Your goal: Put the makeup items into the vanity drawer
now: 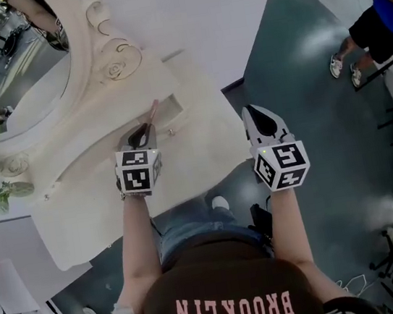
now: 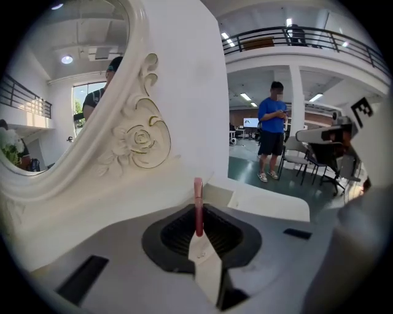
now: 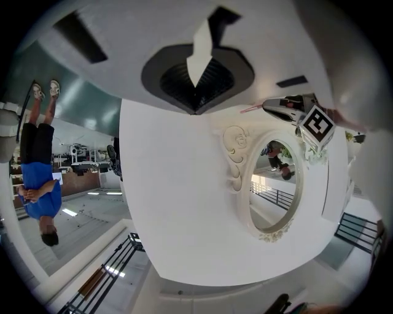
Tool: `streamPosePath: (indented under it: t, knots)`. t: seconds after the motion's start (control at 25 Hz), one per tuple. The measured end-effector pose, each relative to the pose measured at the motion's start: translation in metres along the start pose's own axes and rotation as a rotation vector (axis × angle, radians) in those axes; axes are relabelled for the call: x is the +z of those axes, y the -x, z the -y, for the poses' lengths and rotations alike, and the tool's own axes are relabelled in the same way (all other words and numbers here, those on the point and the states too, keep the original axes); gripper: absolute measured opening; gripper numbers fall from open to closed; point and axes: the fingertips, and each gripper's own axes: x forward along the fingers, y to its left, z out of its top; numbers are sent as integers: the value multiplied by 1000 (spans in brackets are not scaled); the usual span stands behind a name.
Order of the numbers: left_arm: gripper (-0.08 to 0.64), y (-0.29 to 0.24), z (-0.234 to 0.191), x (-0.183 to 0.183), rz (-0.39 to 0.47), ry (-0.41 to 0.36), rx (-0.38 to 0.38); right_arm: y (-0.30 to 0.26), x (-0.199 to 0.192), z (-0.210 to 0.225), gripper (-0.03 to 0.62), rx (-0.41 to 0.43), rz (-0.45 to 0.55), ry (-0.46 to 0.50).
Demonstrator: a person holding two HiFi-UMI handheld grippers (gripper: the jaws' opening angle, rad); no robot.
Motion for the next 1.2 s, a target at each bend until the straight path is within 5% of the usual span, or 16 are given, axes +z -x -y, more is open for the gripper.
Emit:
streamPosePath:
  t: [0.56,0.96,1.2]
  knots:
    - [38,-52,6,-7,-106,-171,-78,-26,-20,1,-5,-25,-65,-37]
    - [38,-43,0,-8,-108,-164,-67,-34,-18,-11,-5,7,-71,-12]
    - [39,-21,-11,-9,-52,-64,-19,-33,-10,-29,-5,57,-55,24]
